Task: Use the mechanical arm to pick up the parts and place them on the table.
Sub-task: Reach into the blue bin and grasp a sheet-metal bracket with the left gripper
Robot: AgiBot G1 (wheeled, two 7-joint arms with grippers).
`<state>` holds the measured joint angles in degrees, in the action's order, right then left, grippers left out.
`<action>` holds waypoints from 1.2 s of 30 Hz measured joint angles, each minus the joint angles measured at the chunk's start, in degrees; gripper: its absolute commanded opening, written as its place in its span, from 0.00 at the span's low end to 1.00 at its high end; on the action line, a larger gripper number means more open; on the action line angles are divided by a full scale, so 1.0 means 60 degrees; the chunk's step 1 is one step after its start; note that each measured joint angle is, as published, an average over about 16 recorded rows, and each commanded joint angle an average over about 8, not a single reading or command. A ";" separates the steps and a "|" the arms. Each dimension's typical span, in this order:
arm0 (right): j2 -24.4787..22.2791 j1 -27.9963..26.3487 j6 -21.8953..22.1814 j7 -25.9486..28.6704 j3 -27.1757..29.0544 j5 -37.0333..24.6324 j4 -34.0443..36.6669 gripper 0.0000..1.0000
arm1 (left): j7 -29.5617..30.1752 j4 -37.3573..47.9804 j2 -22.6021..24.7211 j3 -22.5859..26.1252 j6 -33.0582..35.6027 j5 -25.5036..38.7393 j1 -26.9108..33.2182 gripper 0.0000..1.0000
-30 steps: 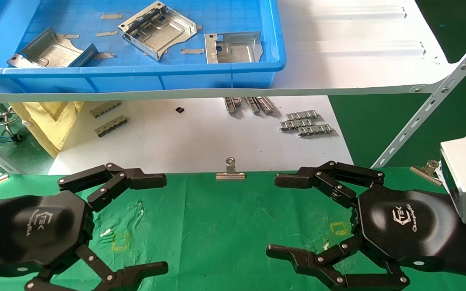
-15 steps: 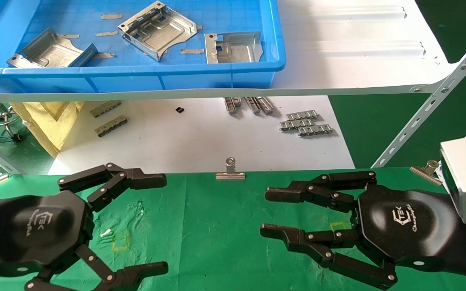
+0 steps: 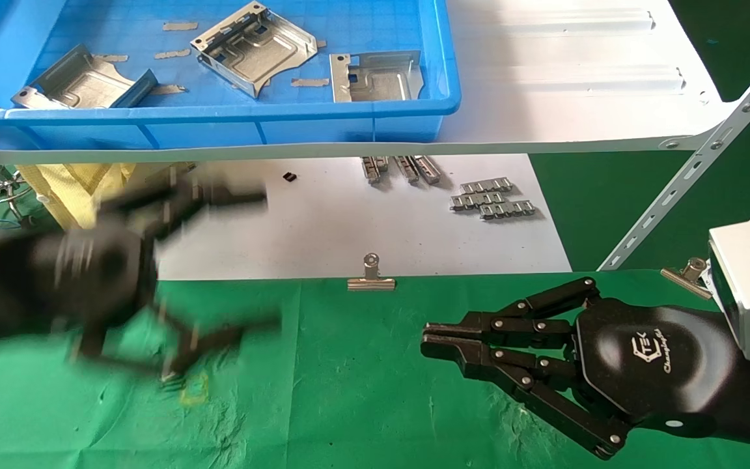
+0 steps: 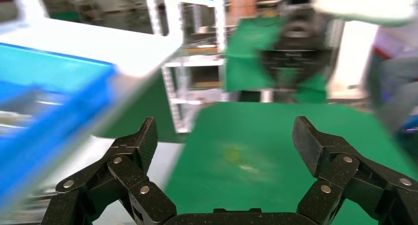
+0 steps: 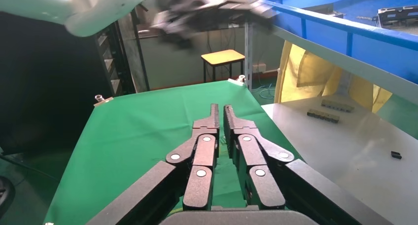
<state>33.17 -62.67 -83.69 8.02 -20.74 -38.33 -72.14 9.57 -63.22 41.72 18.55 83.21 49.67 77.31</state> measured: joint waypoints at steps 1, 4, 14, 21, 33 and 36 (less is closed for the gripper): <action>0.0000 0.0000 0.0000 0.0000 0.0000 0.0000 0.0000 0.00 | -0.0021 0.0350 0.0203 0.0095 -0.0071 0.0217 0.0401 1.00; 0.0000 0.0000 0.0000 0.0000 0.0000 0.0000 0.0000 0.00 | -0.0094 0.1597 0.0900 0.0428 -0.0373 0.0956 0.1685 1.00; 0.0000 0.0000 0.0000 -0.0001 -0.0001 0.0001 0.0000 0.00 | -0.0357 0.6299 0.3298 0.1629 -0.2403 0.3491 0.5306 1.00; 0.0000 -0.0001 0.0000 -0.0001 -0.0002 0.0001 0.0000 0.00 | -0.0343 0.8454 0.4121 0.2231 -0.3701 0.4657 0.6469 0.67; -0.0001 -0.0001 0.0001 -0.0001 -0.0003 0.0002 0.0000 0.00 | -0.0243 0.9866 0.4359 0.2707 -0.4131 0.5420 0.7126 0.00; -0.0001 -0.0001 0.0001 -0.0001 -0.0003 0.0002 0.0000 0.00 | -0.0257 1.0009 0.4372 0.2739 -0.4134 0.5467 0.7187 0.00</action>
<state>33.16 -62.68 -83.68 8.01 -20.76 -38.32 -72.14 8.03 -3.16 67.95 34.99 58.41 82.47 120.43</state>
